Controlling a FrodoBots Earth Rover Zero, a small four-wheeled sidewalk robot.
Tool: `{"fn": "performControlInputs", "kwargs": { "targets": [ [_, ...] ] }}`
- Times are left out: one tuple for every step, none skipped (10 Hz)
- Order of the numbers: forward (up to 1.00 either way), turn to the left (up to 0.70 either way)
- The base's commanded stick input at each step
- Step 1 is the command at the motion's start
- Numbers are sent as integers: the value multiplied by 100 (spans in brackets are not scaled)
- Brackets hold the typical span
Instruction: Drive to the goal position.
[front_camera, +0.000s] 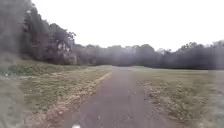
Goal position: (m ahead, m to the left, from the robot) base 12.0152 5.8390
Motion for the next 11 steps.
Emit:
{"fn": "performControlInputs", "kwargs": {
  "targets": [
    [45,-27],
    [45,-27],
    [45,-27],
    [45,-27],
    [45,-27],
    [45,-27],
    [45,-27],
    [45,-27],
    [45,-27],
    [45,-27],
    [45,-27]
  ]
}}
